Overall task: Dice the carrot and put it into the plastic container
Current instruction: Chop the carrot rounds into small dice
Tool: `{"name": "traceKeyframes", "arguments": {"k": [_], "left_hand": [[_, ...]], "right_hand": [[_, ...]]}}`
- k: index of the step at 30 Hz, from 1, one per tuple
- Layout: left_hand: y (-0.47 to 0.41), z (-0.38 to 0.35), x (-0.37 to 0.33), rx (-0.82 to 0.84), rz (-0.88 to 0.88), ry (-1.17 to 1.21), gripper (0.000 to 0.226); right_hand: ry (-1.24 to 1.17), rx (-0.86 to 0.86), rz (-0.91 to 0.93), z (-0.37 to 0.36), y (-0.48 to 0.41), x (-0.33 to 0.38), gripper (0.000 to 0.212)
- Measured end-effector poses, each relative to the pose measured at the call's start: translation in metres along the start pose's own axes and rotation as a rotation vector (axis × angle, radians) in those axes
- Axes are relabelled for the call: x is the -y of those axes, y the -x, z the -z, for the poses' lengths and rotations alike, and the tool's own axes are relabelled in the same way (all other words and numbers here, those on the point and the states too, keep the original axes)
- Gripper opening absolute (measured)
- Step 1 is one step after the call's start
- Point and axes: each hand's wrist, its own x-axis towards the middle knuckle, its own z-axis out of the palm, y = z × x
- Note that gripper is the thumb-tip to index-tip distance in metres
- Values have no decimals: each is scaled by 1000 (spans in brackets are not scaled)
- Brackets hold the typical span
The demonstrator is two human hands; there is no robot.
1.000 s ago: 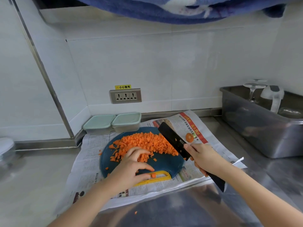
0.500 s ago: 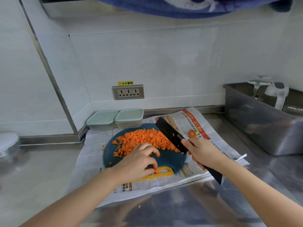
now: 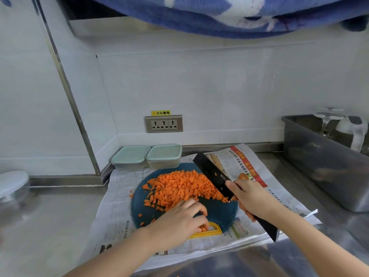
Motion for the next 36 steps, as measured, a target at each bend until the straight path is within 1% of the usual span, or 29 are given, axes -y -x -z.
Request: {"name": "traceKeyframes", "arguments": {"k": [2,4,6,9,11,13,15,16,18,19,20,22,24,25,28,30,33,35,36], "left_hand": [[3,-4,-1,-35,5,-32,9],[5,-6,-4,-55,36,-22,21],[5,-9,-4,-85,65,-36,25],[5,-16,-3,-131,80,-8,21],[6,-17,0,-169,121,-25,14],[6,-11,9,-212,273,-61,8],[7,-6,23,-252,474,-40,13],[9,-3,30,-253,546,-18,19],[14,4,39,-204,632,139,34],[18,8,41,-179,635,249,40],[23,10,43,-165,609,334,43],[32,16,43,-141,532,463,34],[40,17,37,-73,470,506,23],[42,17,34,-26,430,499,22],[41,18,25,90,314,417,26],[38,23,23,117,272,378,27],[39,20,23,12,87,163,25],[41,18,21,-9,35,92,30],[40,18,20,-18,10,60,28]], "right_hand": [[-15,4,-1,0,-3,0,36],[-20,6,-7,-2,-7,0,37],[-21,6,-7,-3,-11,-1,38],[-26,2,10,-7,-16,-3,40],[-32,-4,18,-5,-17,-2,40],[-45,-14,14,-1,-18,-2,40],[-76,-28,-12,5,-19,-4,41],[-92,-31,-32,8,-19,-5,41],[-110,-30,-62,12,-18,-10,42],[-114,-27,-67,13,-17,-12,42],[-115,-24,-68,13,-16,-14,42],[-108,-16,-67,12,-13,-16,42],[-113,-5,-79,9,-8,-18,42],[-120,-5,-84,7,-6,-17,42],[-93,-9,-44,2,2,-14,40],[-61,-12,-14,-1,7,-13,39],[-37,-12,-1,-8,13,-13,39],[-43,-5,7,-11,15,-15,40],[-43,-4,10,-12,16,-16,40]]}}
